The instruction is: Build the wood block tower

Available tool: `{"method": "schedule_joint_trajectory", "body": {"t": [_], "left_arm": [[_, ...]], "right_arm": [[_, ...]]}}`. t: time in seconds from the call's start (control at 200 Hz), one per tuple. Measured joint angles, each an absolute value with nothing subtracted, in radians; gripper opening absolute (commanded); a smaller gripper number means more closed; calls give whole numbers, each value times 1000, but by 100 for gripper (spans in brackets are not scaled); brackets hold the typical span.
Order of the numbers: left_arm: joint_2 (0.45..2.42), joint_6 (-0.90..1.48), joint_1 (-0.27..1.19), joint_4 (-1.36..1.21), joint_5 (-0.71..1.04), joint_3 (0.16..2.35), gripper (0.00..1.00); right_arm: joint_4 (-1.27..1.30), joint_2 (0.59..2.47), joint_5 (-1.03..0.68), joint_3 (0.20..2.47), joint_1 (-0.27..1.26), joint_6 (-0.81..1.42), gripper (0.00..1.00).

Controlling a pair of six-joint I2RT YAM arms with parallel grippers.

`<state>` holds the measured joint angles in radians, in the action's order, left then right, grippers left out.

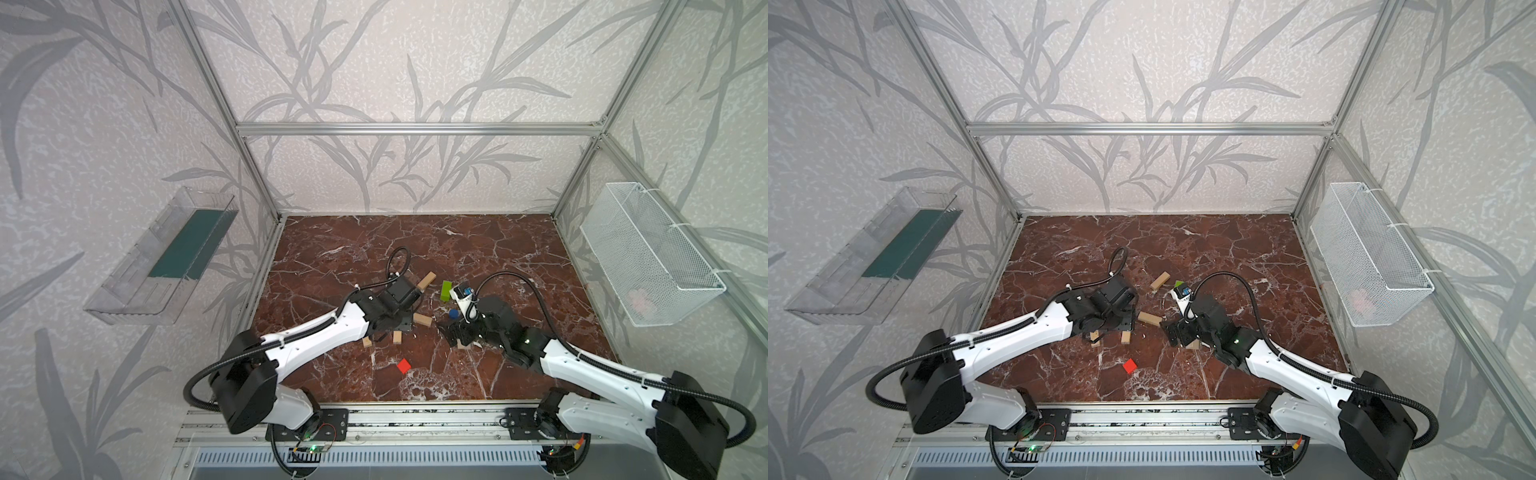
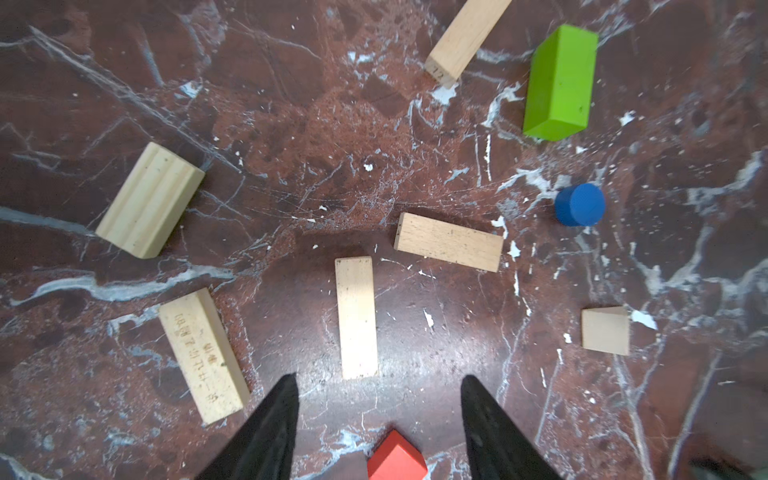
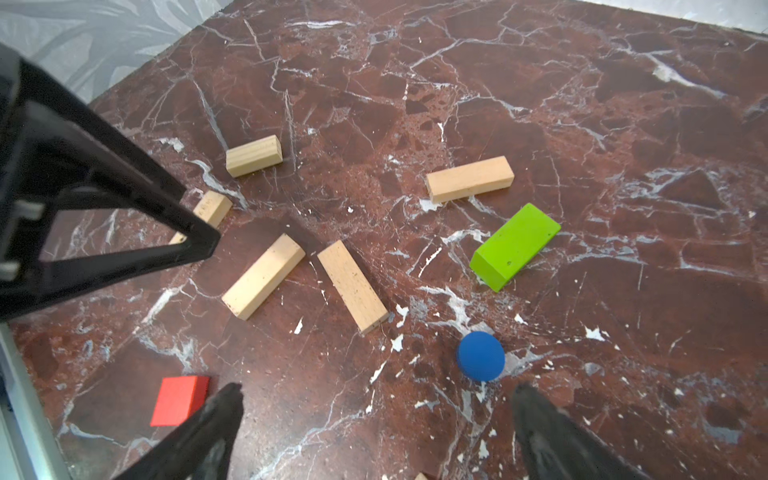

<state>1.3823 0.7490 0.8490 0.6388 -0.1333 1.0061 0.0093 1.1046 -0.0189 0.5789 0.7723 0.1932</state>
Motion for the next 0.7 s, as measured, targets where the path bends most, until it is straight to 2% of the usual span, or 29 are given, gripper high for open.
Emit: {"method": "schedule_joint_trajectory", "body": {"t": [0.2, 0.425, 0.7], "left_arm": [[1221, 732, 849, 606, -139, 882, 72], [1134, 725, 847, 590, -138, 818, 77], [1097, 725, 841, 590, -148, 792, 79]], "right_arm": [[-83, 1209, -60, 723, 778, 240, 86], [-191, 1389, -54, 845, 836, 280, 75], [-264, 1589, -27, 986, 856, 342, 72]]}}
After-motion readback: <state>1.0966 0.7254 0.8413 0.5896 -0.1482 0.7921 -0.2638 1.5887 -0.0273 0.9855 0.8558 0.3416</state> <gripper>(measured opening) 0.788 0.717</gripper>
